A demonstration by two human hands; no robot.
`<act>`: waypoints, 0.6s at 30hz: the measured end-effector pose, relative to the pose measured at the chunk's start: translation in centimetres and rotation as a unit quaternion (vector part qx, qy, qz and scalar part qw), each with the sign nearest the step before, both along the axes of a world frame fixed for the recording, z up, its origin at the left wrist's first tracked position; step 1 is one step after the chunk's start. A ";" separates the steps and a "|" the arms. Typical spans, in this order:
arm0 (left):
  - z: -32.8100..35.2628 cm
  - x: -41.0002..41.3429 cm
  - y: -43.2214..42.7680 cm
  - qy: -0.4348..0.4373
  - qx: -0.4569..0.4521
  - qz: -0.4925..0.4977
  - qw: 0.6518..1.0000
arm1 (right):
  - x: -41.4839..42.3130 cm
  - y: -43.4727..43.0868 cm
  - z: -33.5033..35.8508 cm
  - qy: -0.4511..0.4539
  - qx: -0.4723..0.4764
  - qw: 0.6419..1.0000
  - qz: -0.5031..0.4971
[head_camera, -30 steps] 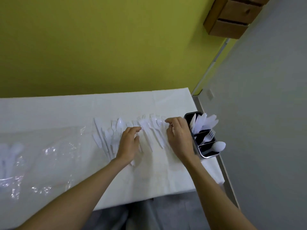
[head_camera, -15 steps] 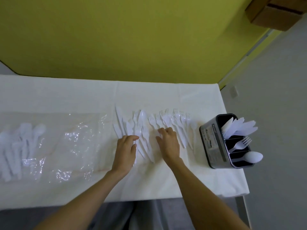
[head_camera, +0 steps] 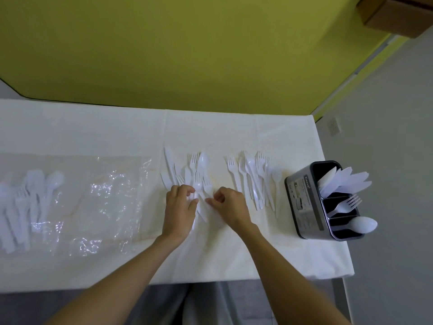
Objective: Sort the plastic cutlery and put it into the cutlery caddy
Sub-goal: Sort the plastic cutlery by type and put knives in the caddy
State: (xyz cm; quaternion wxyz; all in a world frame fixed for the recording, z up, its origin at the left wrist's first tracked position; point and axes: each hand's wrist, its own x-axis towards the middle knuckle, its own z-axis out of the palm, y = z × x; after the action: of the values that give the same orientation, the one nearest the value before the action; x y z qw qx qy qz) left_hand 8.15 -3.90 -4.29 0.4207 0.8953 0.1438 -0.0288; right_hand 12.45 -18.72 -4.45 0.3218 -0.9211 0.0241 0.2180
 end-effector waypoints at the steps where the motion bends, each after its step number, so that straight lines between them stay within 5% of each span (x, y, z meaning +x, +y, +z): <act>1: -0.1 0.0 0.0 0.010 0.002 0.002 1.000 | 0.1 -0.2 -0.1 0.001 0.016 0.999 -0.029; 6: -0.2 0.4 0.1 0.029 0.007 0.012 0.999 | 1.0 -1.9 0.4 -0.031 0.030 0.984 -0.172; 13: -0.2 0.2 -0.1 0.028 0.011 0.024 0.999 | 1.0 0.7 0.4 -0.044 -0.032 0.997 -0.056; 18: -0.4 0.3 -0.1 0.045 0.031 0.033 0.998 | 2.5 0.6 0.5 -0.005 -0.025 0.996 -0.091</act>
State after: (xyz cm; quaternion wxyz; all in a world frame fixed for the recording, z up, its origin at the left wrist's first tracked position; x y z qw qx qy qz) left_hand 8.45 -4.01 -4.67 0.3869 0.9003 0.1927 -0.0513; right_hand 14.94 -18.09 -3.99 0.3177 -0.9238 0.1111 0.1827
